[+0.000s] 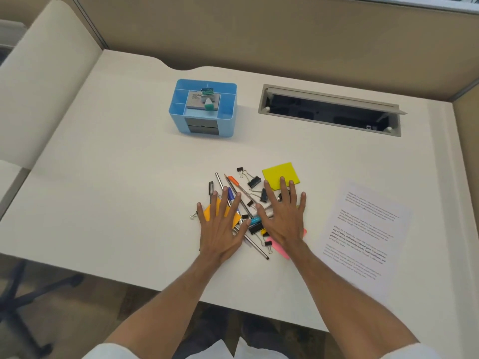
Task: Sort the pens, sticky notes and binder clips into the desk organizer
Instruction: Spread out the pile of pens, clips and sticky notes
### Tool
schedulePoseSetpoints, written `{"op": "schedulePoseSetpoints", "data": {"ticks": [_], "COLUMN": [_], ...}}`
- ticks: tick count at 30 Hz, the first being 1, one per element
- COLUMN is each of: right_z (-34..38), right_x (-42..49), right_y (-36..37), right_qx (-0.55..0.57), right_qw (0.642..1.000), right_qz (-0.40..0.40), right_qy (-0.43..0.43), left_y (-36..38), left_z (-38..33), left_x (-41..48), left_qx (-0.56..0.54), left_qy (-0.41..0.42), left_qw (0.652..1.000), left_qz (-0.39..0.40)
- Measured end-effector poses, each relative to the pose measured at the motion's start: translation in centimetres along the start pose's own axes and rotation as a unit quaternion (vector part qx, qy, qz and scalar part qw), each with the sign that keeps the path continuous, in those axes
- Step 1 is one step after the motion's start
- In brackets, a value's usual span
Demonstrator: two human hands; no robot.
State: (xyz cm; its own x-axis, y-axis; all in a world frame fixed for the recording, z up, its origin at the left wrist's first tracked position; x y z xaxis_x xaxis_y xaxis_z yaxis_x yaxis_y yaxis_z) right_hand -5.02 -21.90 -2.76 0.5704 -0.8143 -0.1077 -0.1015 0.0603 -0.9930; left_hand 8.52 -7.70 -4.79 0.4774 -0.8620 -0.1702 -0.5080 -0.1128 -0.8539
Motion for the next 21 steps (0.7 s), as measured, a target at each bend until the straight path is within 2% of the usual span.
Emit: {"op": "schedulePoseSetpoints", "data": {"ticks": [21], "right_z": [12.6], "right_x": [5.3], "right_y": [-0.8], "right_qx": [0.009], "right_qw": [0.996], "right_qz": [-0.025], "right_qy": [-0.089], "left_y": [-6.2], "left_z": [10.4], "left_x": [1.9], "left_qx": [0.005], "left_qy": [-0.027], "left_qw": [0.999], "left_qz": [-0.031]}}
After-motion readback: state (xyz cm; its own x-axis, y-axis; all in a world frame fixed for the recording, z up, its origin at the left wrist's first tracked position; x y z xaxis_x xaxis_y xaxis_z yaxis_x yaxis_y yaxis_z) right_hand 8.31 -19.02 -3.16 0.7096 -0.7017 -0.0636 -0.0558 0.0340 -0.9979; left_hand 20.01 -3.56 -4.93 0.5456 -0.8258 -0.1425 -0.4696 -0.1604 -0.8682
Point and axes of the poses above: each hand's wrist, its own x-axis towards the middle knuckle, its own y-axis out of the palm, z = x × y, the point moved 9 cm from there along x, towards the middle knuckle, and after that the axes turned 15 degrees about -x, right-handed, at the moved point
